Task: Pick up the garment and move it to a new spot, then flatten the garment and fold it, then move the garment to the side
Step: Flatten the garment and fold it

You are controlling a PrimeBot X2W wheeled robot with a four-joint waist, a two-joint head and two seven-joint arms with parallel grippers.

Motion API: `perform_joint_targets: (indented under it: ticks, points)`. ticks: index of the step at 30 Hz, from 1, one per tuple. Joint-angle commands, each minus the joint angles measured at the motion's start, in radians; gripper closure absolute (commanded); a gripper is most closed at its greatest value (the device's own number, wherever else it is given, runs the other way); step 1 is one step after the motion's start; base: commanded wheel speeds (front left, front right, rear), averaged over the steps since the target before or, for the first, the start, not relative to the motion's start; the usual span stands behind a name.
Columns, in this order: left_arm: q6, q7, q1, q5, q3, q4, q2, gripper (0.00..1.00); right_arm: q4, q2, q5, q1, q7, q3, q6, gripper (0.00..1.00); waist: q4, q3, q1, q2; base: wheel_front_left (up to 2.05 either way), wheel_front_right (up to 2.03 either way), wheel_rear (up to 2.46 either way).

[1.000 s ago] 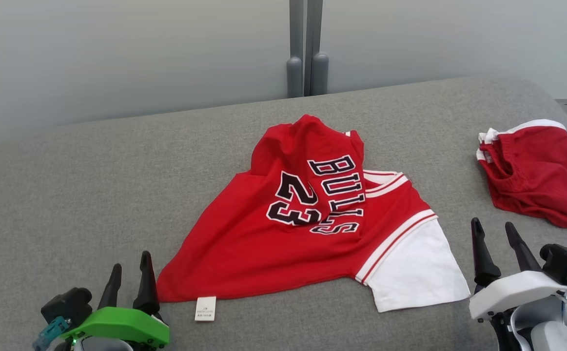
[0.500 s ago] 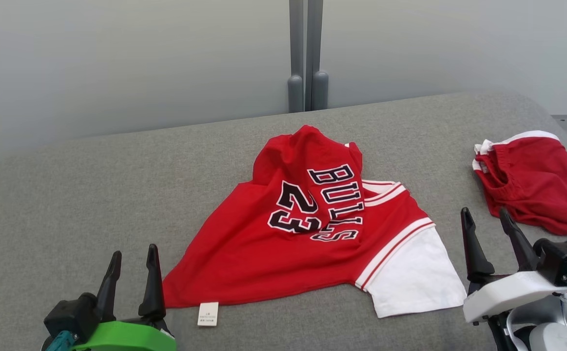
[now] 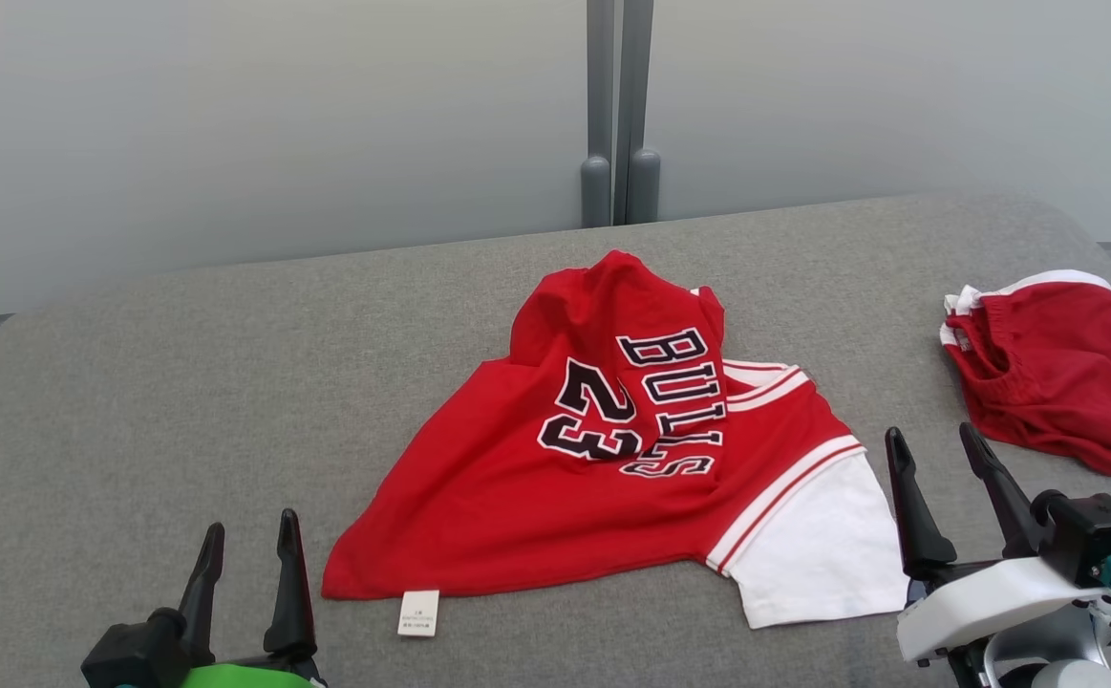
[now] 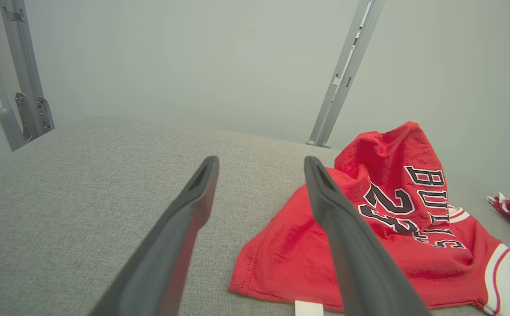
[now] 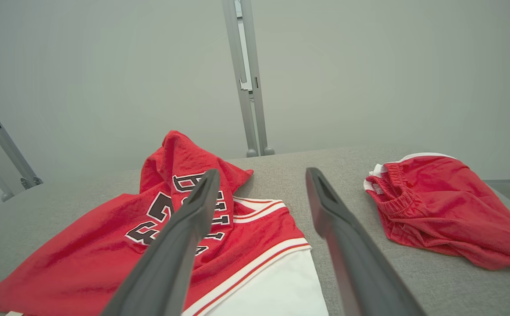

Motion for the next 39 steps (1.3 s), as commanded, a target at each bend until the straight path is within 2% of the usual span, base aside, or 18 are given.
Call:
perform_joint_targets:
  ticks: [1,25,32,39]
  points:
    - [0.003,-0.002,0.015,0.007,-0.001,0.000,0.005,0.00,0.003,0.000,0.008,0.006,-0.006,0.004,0.000,0.00,0.002,0.000,0.0000,0.0000,0.00,0.00,0.00]
    - [0.016,0.030,-0.012,0.011,-0.038,0.010,0.015,0.00,0.024,0.000,0.027,-0.029,-0.006,0.014,0.000,0.00,0.004,0.017,0.0000,0.0000,0.00,0.00,0.00]
    - [0.018,0.035,-0.019,0.013,-0.051,0.016,0.015,0.00,0.049,0.000,0.099,-0.016,0.024,-0.015,0.000,0.00,0.001,0.034,0.0000,0.0000,0.00,0.00,0.00]
    - [0.016,0.034,-0.031,0.016,-0.065,0.021,0.011,0.00,0.161,0.000,0.210,0.030,0.082,-0.076,0.000,0.00,0.007,0.064,0.0000,0.0000,0.00,0.00,0.00]
